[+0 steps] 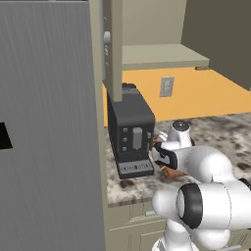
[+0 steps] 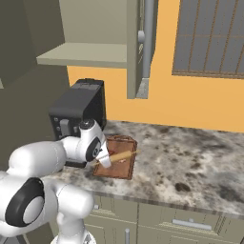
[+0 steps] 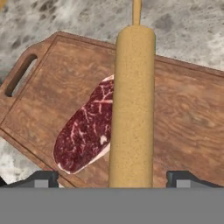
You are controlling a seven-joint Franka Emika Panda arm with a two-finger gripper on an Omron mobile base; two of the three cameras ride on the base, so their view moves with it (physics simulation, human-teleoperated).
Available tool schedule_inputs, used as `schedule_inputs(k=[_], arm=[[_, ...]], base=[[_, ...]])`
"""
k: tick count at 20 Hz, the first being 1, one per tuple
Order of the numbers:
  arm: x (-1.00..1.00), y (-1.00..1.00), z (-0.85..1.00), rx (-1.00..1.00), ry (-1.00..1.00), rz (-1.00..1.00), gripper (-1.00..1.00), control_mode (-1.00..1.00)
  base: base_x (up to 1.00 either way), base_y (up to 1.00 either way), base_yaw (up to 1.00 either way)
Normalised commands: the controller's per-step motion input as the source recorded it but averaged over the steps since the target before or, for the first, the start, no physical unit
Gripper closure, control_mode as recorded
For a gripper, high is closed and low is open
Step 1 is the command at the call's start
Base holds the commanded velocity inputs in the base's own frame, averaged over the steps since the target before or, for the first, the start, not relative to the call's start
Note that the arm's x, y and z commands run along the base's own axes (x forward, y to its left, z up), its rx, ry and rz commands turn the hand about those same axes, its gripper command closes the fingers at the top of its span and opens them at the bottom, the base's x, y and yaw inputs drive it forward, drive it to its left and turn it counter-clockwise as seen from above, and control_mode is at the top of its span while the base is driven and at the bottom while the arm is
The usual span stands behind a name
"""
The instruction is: Open the cabinet, retrieve the rolling pin, and place it next to the meat on the cutting board to prepare for tenderizing.
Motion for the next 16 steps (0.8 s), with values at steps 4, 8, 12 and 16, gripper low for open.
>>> schedule_inputs(k=[4,8,12,16], arm=[[0.00,0.03,0.20,0.00,0.00,0.00,-1.00,-1.00],[-0.07,0.12,0.17,0.00,0.00,0.00,-1.00,-1.00],[-0.18,0.12,0.13,0.00,0.00,0.00,-1.00,-1.00],[-0.34,0.13,0.13,0.00,-0.02,0.00,-1.00,-1.00]], base=[[0.00,0.00,0.00],[0.00,0.00,0.00],[0.00,0.00,0.00],[0.00,0.00,0.00]])
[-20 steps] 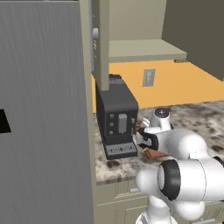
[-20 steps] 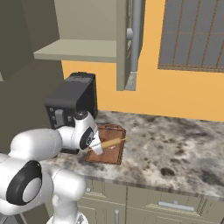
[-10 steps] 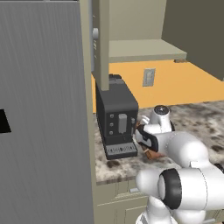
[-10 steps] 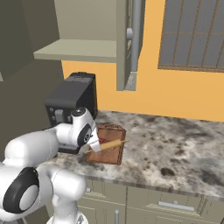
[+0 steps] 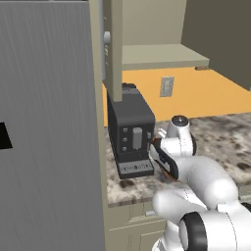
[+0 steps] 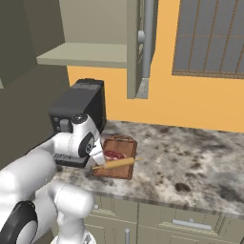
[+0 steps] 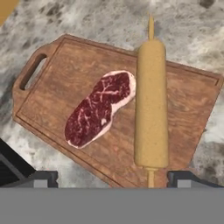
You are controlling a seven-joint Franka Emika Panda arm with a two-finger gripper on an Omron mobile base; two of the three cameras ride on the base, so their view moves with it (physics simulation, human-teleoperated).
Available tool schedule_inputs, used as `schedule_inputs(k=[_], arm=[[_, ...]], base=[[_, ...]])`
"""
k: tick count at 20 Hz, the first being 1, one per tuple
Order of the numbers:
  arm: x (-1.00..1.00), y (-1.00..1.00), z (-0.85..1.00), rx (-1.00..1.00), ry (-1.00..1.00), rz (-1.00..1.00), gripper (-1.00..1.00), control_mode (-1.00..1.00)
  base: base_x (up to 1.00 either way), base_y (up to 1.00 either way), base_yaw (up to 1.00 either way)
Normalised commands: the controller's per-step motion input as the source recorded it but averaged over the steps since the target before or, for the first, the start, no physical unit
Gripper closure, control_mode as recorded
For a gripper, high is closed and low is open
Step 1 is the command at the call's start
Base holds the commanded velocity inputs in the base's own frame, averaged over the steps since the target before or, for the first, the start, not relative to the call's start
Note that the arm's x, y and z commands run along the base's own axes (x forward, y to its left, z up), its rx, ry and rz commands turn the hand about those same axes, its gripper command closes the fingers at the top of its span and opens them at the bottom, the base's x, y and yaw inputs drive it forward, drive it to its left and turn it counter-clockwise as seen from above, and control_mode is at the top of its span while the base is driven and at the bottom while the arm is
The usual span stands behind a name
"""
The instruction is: Open the cabinet, retrieve the rolling pin, and place it next to the meat on the cutting board to prepare for tenderizing.
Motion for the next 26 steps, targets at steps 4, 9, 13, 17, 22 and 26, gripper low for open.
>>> schedule_inputs(k=[4,9,13,17,22,26], arm=[[-0.57,0.14,0.05,0.00,0.00,-0.04,-1.00,-1.00],[-0.75,0.09,0.00,0.00,0.00,-0.08,-1.00,-1.00],[-0.89,0.09,0.00,0.01,0.00,-0.10,-1.00,-1.00],[-0.94,0.09,0.00,0.00,-0.02,-0.11,-1.00,-1.00],[-0.96,0.13,0.00,0.00,-0.11,-0.10,-1.00,-1.00],[-0.93,0.22,0.00,-0.04,-0.17,-0.08,-1.00,-1.00]], base=[[0.00,0.00,0.00],[0.00,0.00,0.00],[0.00,0.00,0.00],[0.00,0.00,0.00],[0.00,0.00,0.00],[0.00,0.00,0.00]])
